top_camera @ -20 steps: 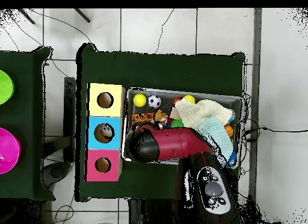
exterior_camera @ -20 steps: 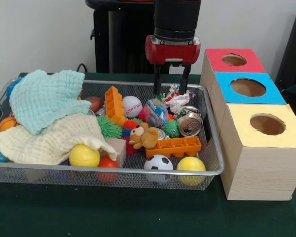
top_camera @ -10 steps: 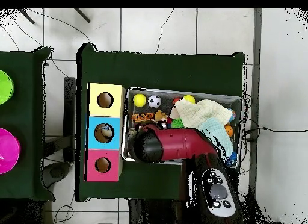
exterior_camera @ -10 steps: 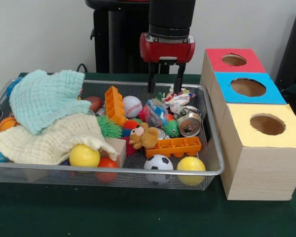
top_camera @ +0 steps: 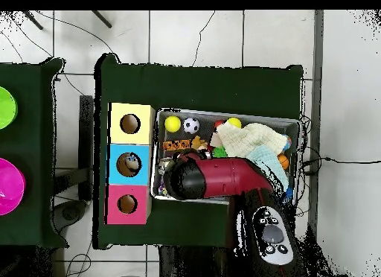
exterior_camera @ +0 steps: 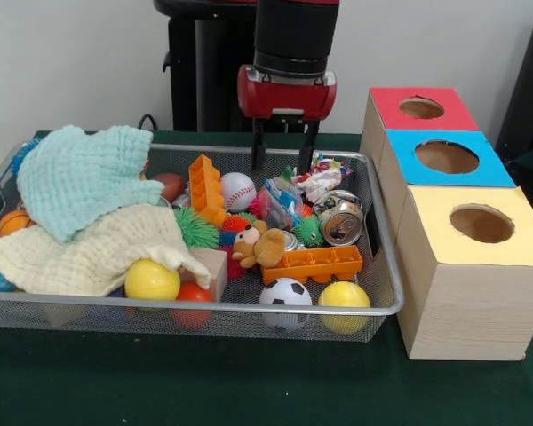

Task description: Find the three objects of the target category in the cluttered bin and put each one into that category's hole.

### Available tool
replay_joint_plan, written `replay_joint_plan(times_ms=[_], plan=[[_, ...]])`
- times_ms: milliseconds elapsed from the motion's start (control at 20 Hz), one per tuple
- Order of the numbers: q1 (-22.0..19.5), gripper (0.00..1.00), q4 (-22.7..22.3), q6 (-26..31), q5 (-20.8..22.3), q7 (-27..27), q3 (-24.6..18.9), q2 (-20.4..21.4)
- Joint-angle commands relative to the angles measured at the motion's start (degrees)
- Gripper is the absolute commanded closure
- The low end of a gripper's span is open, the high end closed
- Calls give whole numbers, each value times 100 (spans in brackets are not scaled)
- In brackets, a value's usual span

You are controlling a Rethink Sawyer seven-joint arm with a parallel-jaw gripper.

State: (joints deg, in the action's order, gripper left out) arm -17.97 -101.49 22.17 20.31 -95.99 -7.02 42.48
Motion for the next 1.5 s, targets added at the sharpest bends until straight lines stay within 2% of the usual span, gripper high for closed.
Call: replay_joint_plan(times_ms=[50,500,1000,1200,1500], plan=[[31,0,251,22,400,-260,67,-463],[302,0,398,-170,588,-400,281,-1023],[201,0,345,-25,475,-261,120,-1050],[245,0,542,218,556,-89,154,-1219],[277,0,669,48,651,-140,247,-1369]])
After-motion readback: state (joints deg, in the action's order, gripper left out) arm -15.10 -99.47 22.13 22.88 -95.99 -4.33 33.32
